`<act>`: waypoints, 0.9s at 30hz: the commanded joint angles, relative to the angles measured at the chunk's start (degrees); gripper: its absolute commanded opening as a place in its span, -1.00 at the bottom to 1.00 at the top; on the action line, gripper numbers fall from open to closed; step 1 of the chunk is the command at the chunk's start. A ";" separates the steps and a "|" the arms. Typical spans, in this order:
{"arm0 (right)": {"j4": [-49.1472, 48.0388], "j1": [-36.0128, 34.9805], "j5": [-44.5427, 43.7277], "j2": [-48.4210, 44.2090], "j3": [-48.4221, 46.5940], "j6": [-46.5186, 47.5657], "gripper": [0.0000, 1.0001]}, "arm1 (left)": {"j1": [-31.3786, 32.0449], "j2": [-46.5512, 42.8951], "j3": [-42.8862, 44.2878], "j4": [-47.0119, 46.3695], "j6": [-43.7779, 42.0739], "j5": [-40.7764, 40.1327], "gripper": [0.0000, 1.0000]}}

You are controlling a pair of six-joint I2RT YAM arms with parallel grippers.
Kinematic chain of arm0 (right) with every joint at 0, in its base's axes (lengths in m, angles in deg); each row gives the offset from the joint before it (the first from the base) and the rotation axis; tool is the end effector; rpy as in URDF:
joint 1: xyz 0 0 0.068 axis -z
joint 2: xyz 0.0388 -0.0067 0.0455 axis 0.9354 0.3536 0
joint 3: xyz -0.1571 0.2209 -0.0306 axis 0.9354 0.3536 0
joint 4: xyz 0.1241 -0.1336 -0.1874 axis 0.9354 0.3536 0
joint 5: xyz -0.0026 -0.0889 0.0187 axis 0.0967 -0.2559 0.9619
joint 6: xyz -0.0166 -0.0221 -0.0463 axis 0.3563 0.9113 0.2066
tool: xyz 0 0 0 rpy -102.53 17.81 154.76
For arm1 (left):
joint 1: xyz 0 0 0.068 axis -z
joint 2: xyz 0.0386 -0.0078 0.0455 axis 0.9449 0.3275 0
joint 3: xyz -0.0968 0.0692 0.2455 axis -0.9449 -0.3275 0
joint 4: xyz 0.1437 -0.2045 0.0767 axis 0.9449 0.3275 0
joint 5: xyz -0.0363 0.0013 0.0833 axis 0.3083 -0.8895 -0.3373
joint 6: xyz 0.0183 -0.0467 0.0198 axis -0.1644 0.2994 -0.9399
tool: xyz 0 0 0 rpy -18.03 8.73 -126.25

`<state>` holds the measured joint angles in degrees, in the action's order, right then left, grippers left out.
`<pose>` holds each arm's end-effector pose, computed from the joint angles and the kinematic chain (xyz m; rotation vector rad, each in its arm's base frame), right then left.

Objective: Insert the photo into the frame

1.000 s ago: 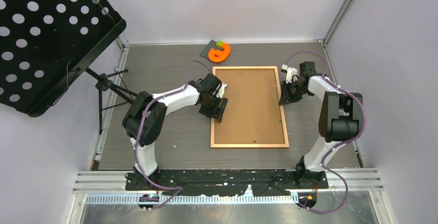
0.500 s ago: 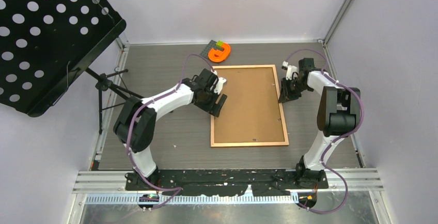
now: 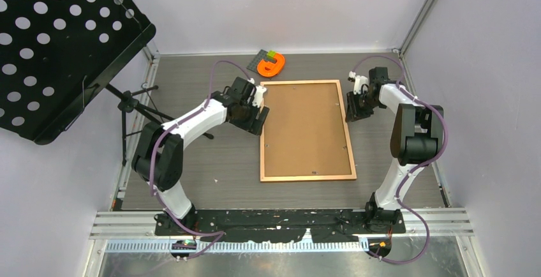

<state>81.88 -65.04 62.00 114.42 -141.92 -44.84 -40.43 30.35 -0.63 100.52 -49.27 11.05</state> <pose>0.3730 -0.0148 0.1757 -0.3735 2.6859 0.4108 0.3065 -0.1858 0.2207 0.6293 2.6040 -0.3841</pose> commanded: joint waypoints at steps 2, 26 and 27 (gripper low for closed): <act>-3.65 -0.12 -2.03 -0.58 -0.64 -1.33 -0.22 | -0.22 -3.07 -0.39 -0.01 -0.62 1.54 0.44; -3.93 -0.26 2.97 2.34 -2.61 -4.79 -0.16 | -0.88 -2.12 -0.46 -0.06 0.47 3.12 0.40; -3.98 -0.22 2.85 2.39 -2.60 -4.72 -0.18 | -0.92 -1.91 -0.40 0.01 0.52 3.25 0.39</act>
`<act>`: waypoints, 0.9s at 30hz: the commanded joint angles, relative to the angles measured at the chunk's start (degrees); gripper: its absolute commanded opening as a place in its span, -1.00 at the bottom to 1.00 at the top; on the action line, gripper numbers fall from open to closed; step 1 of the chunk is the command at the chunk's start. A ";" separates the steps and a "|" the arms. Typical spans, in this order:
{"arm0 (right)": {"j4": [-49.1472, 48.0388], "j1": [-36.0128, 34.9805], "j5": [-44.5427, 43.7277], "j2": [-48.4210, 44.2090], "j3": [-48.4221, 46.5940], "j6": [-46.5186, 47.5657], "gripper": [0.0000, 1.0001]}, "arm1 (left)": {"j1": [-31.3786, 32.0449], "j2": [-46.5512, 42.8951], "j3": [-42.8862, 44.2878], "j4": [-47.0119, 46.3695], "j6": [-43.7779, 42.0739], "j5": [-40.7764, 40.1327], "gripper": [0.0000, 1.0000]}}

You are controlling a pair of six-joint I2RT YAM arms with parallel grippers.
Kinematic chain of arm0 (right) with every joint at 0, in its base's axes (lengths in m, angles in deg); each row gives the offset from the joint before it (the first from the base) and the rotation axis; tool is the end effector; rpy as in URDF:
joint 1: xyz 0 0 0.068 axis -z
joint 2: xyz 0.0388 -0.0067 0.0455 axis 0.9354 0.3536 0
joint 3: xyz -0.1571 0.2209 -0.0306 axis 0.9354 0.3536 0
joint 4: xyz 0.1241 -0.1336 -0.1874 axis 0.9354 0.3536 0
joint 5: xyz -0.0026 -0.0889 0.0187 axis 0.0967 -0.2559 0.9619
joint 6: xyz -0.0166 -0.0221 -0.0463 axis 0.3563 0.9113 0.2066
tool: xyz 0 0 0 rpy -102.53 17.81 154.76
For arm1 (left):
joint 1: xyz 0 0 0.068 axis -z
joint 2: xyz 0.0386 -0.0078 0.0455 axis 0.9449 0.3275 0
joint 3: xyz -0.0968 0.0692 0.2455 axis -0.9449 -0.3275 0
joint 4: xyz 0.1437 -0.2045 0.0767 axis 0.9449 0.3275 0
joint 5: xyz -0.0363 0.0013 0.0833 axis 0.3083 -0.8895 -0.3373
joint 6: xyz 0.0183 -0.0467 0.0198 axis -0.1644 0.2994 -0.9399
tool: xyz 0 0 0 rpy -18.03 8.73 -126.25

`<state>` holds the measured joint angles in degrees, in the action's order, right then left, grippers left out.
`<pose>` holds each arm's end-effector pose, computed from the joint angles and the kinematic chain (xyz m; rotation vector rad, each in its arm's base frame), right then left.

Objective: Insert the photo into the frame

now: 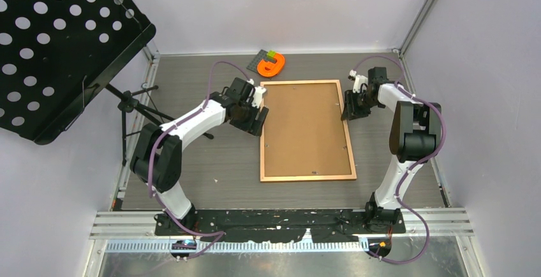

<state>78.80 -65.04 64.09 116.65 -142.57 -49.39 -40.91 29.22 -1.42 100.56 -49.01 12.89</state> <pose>0.3827 -0.0144 0.1673 -0.2801 2.6697 0.4732 0.3036 -0.1820 0.2233 0.6236 2.6038 -0.4261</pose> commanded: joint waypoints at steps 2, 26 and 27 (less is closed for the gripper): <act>-0.88 -0.28 0.55 0.44 -1.91 -0.17 -0.23 | -0.47 -0.57 0.50 0.14 0.41 1.65 0.39; 0.21 -1.00 -0.07 2.34 -2.88 1.68 -0.69 | -1.97 0.08 0.61 0.42 0.90 3.02 0.37; 0.56 -1.00 -0.04 2.55 -3.29 2.13 -0.72 | -2.06 0.04 0.59 0.41 0.80 3.00 0.36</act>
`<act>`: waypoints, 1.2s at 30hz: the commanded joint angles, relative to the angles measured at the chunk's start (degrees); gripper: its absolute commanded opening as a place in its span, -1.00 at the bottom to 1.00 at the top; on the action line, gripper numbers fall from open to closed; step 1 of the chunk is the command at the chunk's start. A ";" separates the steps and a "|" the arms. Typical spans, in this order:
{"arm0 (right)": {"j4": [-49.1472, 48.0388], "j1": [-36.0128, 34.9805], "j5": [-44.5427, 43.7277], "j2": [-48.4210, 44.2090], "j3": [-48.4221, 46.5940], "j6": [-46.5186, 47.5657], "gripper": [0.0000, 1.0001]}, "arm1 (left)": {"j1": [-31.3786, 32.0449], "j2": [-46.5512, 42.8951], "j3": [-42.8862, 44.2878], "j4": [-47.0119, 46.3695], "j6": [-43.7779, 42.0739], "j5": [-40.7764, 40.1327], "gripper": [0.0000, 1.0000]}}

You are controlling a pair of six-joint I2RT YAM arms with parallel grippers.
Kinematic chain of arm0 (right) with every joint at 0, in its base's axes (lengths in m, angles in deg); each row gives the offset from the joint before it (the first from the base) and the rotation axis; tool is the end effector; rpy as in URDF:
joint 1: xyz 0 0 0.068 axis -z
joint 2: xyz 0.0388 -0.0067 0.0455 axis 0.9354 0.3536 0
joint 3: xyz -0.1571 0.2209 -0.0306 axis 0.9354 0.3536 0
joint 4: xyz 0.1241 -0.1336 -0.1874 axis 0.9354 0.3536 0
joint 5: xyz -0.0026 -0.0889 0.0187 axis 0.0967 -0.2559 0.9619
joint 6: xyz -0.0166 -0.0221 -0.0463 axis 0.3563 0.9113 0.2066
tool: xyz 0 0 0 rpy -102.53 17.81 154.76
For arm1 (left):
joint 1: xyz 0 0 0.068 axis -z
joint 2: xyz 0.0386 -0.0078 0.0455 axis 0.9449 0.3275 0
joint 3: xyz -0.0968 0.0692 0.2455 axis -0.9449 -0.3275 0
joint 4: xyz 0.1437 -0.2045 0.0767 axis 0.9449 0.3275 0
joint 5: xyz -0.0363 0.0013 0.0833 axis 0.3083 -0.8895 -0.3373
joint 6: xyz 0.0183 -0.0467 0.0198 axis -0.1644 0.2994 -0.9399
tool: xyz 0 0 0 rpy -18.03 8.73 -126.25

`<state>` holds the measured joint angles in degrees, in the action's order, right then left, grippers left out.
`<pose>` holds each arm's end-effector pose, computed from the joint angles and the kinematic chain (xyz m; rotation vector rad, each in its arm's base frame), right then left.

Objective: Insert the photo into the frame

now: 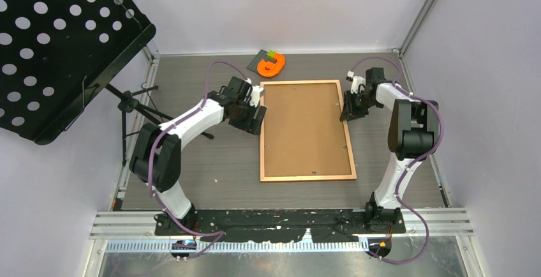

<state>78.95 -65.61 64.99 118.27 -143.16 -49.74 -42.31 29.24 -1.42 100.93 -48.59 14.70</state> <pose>0.3859 -0.0102 0.1599 -0.2849 2.6849 0.5063 0.3069 -0.1751 0.2231 0.5938 2.6193 -0.4602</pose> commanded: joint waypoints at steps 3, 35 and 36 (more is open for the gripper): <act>2.72 -0.43 -0.92 1.89 -5.69 5.75 -0.86 | -1.10 -0.27 0.52 -0.05 0.21 1.13 0.37; 19.19 -11.72 -5.20 9.94 -19.27 40.10 -0.89 | -5.54 -0.31 5.17 3.26 -4.98 -3.49 0.38; 19.20 -12.10 -5.17 9.98 -19.54 40.45 -0.89 | -5.55 -0.02 5.61 3.39 -5.05 -3.47 0.38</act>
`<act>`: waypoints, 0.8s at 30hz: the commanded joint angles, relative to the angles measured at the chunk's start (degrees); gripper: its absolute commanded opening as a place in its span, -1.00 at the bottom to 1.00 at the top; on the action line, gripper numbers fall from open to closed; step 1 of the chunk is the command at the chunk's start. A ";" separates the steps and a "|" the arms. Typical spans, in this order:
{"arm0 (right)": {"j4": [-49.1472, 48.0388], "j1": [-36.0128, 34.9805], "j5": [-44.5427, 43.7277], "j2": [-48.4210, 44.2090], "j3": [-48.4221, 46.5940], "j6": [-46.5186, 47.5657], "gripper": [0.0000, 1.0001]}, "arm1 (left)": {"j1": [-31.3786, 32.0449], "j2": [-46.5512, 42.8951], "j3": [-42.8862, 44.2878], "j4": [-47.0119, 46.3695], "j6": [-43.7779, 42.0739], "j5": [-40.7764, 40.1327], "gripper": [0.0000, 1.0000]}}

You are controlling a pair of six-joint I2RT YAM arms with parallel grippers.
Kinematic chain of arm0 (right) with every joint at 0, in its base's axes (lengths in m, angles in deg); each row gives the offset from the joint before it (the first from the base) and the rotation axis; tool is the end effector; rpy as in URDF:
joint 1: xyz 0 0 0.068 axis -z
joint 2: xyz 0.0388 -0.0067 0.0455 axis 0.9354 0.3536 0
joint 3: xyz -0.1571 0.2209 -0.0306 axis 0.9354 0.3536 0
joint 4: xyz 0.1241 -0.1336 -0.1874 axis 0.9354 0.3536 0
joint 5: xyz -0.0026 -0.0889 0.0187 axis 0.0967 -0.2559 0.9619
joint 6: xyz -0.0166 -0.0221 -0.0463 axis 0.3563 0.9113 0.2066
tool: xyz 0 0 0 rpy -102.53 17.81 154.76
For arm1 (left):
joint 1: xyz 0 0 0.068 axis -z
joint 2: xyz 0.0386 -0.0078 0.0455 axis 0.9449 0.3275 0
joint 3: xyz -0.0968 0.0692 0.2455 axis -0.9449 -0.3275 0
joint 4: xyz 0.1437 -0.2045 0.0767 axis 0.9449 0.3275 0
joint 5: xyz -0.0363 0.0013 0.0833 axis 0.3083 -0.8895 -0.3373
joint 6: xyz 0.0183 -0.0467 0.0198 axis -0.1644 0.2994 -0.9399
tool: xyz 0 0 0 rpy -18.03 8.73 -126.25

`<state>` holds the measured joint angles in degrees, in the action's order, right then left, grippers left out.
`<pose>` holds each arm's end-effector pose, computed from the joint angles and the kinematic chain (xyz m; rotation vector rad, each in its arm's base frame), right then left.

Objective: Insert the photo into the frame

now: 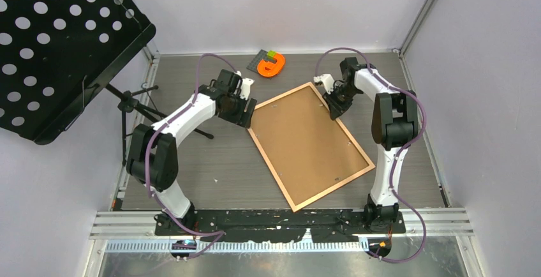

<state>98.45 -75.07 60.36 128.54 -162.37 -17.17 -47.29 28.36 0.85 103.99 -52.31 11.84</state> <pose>0.4184 0.0543 0.1699 -1.2376 2.5681 0.3827 0.3207 -0.1458 0.2370 0.5439 2.6082 -0.3471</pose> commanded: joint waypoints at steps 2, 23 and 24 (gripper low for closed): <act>0.00 -3.78 -0.75 0.21 -1.50 9.01 -0.89 | -0.65 1.32 4.14 0.65 -1.64 -0.72 0.38; 3.02 -14.96 0.98 5.28 -9.35 16.91 -0.89 | -0.66 11.93 9.34 5.46 -4.61 2.38 0.39; 3.11 -14.96 1.27 5.37 -9.64 16.83 -0.89 | -0.66 11.89 8.50 5.17 -4.96 2.46 0.39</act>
<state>101.93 -89.50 60.22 132.52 -169.48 -4.76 -47.71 40.38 9.81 108.56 -55.37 12.45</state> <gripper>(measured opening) 0.293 0.692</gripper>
